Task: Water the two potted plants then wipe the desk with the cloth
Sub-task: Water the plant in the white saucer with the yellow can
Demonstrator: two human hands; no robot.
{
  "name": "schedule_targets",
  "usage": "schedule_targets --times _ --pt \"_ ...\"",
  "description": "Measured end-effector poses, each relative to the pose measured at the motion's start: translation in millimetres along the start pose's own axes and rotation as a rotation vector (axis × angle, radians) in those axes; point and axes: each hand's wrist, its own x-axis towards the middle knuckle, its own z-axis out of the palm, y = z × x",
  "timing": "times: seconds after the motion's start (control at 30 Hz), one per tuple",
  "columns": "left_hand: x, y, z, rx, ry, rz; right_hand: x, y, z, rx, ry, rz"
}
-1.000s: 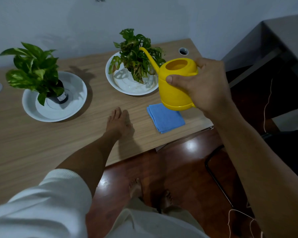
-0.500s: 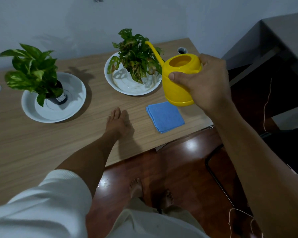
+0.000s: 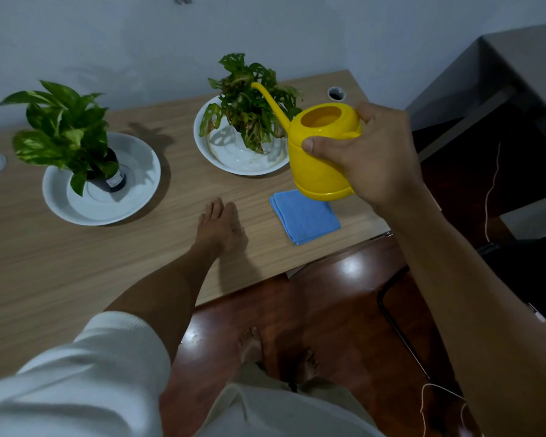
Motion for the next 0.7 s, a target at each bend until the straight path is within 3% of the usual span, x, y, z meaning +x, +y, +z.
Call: schedule_targets --times 0.7 --pt "-1.0 1.0 0.4 -0.015 0.025 0.017 4.5 -0.2 1.6 -0.113 0.115 -0.015"
